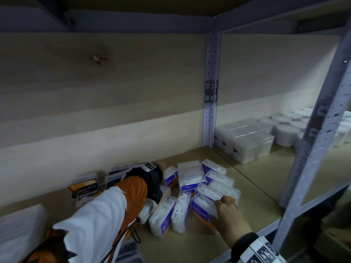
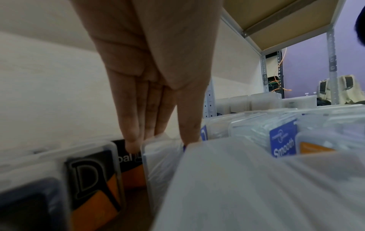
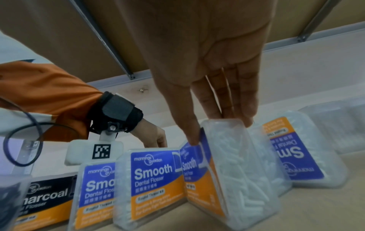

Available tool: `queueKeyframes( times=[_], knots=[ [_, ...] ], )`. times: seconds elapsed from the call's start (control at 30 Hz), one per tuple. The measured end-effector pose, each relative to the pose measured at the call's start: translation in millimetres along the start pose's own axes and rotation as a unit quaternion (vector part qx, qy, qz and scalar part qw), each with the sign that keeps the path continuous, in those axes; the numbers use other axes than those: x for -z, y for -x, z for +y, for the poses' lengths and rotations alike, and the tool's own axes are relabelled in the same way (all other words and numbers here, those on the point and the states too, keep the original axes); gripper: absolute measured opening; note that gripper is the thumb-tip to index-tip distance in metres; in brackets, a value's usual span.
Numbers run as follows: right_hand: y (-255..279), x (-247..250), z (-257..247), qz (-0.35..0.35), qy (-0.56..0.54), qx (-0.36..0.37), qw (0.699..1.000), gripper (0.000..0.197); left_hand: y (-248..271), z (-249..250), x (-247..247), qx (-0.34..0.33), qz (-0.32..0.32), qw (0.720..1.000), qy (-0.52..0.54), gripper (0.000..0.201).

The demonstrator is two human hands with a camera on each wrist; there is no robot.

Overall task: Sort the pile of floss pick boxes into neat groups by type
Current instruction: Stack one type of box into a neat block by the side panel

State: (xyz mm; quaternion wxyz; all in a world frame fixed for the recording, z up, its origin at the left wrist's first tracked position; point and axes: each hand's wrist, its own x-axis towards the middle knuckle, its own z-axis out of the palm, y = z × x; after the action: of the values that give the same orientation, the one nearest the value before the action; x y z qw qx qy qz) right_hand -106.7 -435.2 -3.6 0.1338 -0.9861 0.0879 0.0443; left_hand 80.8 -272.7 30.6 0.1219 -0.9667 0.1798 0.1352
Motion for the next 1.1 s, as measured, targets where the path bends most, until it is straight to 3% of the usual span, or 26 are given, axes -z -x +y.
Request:
queueKeyframes(
  times=[0.07, 0.23, 0.37, 0.57, 0.77, 0.87, 0.97, 1.1],
  knots=[
    [-1.1, 1.4, -1.0, -0.004, 0.013, 0.009, 1.000, 0.040, -0.7, -3.0, -1.6, -0.007, -0.009, 1.000, -0.001, 0.054],
    [-5.1, 12.8, -10.7, -0.015, 0.044, 0.046, 0.998, 0.041, 8.8, -18.6, -0.9, -0.068, -0.002, 0.997, 0.021, 0.051],
    [-12.4, 27.6, -32.8, -0.014, 0.055, 0.105, 0.993, 0.037, 28.5, -39.4, 6.6, -0.099, -0.039, 0.993, 0.046, 0.018],
    [-31.4, 55.6, -82.2, -0.046, 0.082, 0.235, 0.967, 0.036, 59.0, -94.2, 5.3, -0.070, -0.058, 0.996, 0.007, 0.040],
    [-60.8, 59.4, -136.0, -0.129, 0.163, 0.301, 0.931, 0.041, 83.0, -147.3, -5.9, -0.011, -0.090, 0.996, -0.003, 0.009],
    [-77.3, 51.2, -161.1, -0.174, 0.188, 0.317, 0.913, 0.037, 90.3, -161.9, -11.5, 0.023, -0.113, 0.992, -0.049, 0.021],
    [-98.8, 39.2, -178.2, -0.188, 0.227, 0.321, 0.900, 0.036, 92.0, -173.9, -22.7, 0.043, -0.139, 0.986, -0.082, 0.047],
    [-122.9, 18.9, -189.7, -0.200, 0.244, 0.301, 0.900, 0.038, 83.2, -191.3, -39.4, 0.058, -0.130, 0.986, -0.083, 0.053]
  ],
)
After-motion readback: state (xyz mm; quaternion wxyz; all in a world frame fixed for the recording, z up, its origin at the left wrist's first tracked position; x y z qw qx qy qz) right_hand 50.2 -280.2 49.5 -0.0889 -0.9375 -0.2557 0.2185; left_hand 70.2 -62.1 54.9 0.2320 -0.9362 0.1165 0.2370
